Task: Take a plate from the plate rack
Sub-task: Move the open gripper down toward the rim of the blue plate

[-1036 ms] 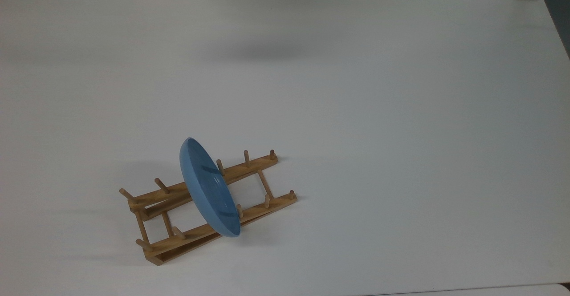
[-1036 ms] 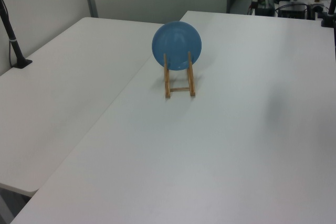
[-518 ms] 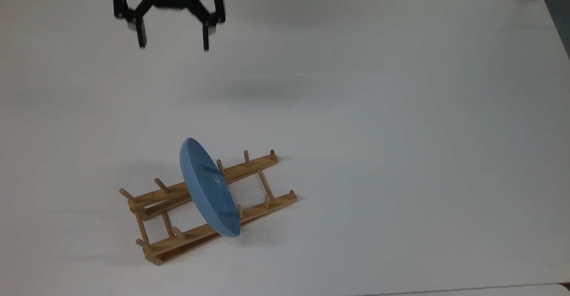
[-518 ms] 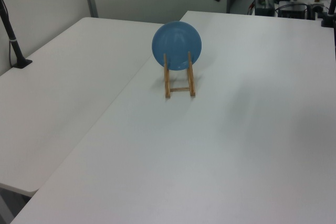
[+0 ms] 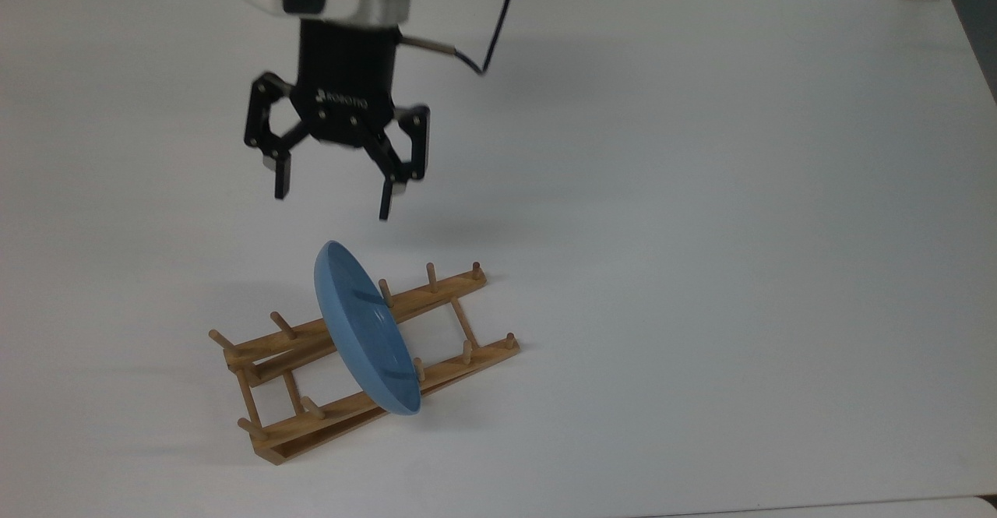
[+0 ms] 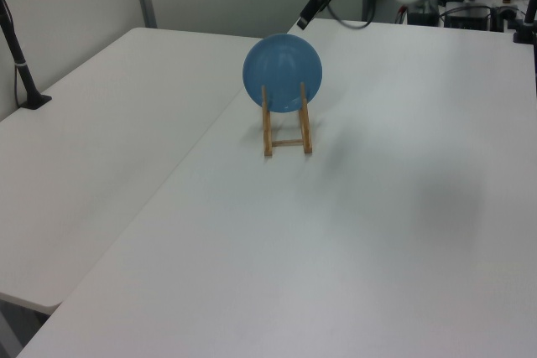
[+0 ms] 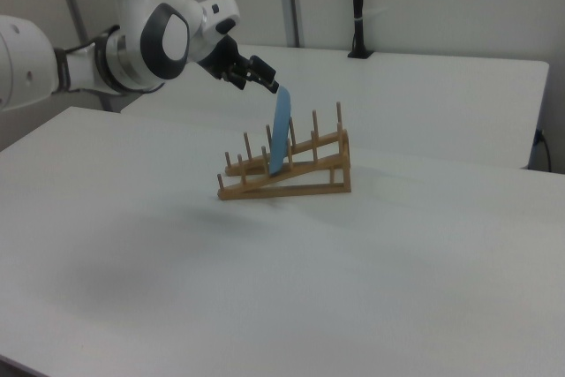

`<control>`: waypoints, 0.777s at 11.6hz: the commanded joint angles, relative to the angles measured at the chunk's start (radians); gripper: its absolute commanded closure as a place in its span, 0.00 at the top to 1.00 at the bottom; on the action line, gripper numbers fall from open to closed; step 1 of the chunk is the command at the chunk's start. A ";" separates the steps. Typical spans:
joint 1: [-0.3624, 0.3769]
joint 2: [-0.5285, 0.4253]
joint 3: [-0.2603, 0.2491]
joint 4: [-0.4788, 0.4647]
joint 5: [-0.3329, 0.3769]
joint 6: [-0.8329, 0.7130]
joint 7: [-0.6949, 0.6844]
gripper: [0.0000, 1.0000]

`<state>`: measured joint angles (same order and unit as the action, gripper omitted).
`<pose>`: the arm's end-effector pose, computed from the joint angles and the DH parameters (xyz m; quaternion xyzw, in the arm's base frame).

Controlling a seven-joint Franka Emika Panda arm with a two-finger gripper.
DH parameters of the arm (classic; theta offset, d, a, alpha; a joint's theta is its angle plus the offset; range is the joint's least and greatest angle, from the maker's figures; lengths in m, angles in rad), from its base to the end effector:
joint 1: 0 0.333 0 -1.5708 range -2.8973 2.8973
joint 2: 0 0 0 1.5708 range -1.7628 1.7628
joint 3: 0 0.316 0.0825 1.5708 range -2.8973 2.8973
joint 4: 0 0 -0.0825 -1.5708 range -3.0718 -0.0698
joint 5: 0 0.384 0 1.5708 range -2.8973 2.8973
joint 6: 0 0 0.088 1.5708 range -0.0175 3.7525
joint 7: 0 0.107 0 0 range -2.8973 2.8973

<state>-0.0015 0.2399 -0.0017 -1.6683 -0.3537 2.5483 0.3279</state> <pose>0.6791 0.0025 0.5371 0.9393 -0.0479 0.3282 0.0875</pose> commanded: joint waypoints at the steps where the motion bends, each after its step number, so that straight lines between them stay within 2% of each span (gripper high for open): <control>1: 0.011 0.071 -0.009 -0.004 -0.277 0.090 0.283 0.94; 3: 0.009 0.090 -0.009 -0.005 -0.422 0.098 0.411 0.91; 4: 0.008 0.091 -0.009 -0.005 -0.448 0.096 0.428 0.86; 8: 0.009 0.111 -0.009 -0.004 -0.453 0.098 0.433 0.42; 9: 0.009 0.111 -0.009 -0.002 -0.452 0.098 0.433 0.38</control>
<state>0.0018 0.3479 -0.0019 -1.6676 -0.7774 2.6256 0.7302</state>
